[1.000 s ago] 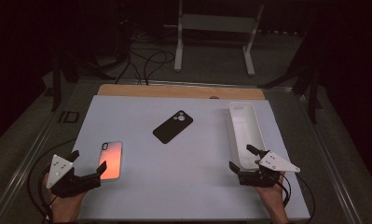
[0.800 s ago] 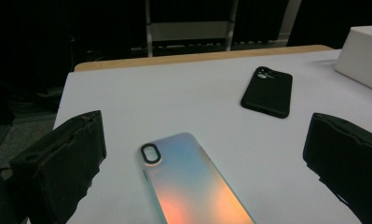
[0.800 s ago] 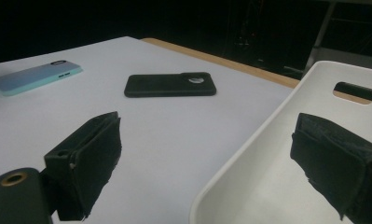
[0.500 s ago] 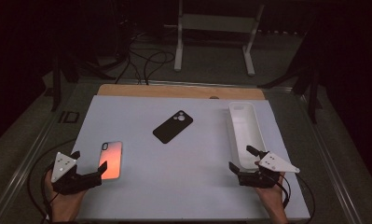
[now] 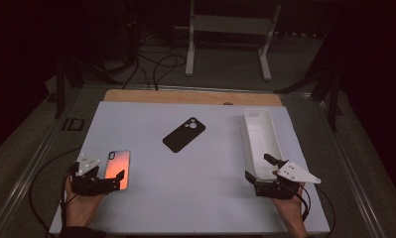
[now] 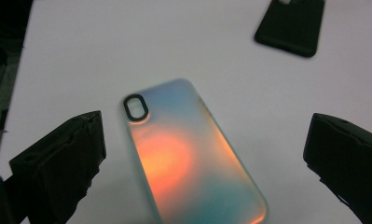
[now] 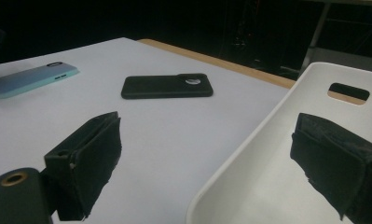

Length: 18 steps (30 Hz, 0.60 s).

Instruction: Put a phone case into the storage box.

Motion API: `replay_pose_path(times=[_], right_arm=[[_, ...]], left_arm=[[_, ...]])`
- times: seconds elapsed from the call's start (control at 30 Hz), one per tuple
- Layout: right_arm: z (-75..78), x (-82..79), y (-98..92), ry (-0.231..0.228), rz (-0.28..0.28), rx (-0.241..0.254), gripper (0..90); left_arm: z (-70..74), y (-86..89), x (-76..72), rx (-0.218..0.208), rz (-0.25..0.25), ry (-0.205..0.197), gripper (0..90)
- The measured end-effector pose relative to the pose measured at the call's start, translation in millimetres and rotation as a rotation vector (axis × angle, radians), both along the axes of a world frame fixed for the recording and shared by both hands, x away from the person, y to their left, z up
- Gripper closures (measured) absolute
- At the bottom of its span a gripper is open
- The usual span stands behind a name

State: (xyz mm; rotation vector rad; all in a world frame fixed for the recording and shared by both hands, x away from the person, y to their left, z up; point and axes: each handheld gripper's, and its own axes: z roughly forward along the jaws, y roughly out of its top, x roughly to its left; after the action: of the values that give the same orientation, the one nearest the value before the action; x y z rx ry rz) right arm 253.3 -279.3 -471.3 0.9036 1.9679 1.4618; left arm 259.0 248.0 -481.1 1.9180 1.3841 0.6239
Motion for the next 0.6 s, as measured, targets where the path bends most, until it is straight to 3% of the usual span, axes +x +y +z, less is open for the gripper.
replay_pose_path(times=[0.07,0.2,0.33,0.37,0.43,0.53,0.6], right_arm=[[0.1,-0.2,0.0,0.0,0.0,0.0,8.7],[0.0,-0.1,-0.9,0.002,-0.004,0.002,8.7],[-0.2,-0.1,-1.0,0.001,-0.002,0.003,8.8],[-0.2,-0.1,-1.1,0.001,-0.001,0.002,8.7],[-0.1,-0.3,-0.9,0.001,-0.002,0.002,8.7],[0.0,-0.3,-0.8,0.0,-0.002,0.002,8.7],[0.0,-0.3,-0.7,0.0,-0.003,0.002,8.7]], left_arm=[[-5.9,-4.8,5.8,0.034,0.007,0.023,0.0],[-16.9,-9.8,14.8,0.061,0.028,0.071,0.0],[-23.5,-10.7,18.6,0.06,0.03,0.105,0.0],[-28.5,-10.7,20.7,0.06,0.036,0.133,0.0],[-31.7,-10.5,21.8,0.065,0.045,0.153,0.0],[-32.7,-10.3,22.2,0.074,0.05,0.161,0.0],[-36.6,-9.6,23.3,0.087,0.079,0.2,0.0]])
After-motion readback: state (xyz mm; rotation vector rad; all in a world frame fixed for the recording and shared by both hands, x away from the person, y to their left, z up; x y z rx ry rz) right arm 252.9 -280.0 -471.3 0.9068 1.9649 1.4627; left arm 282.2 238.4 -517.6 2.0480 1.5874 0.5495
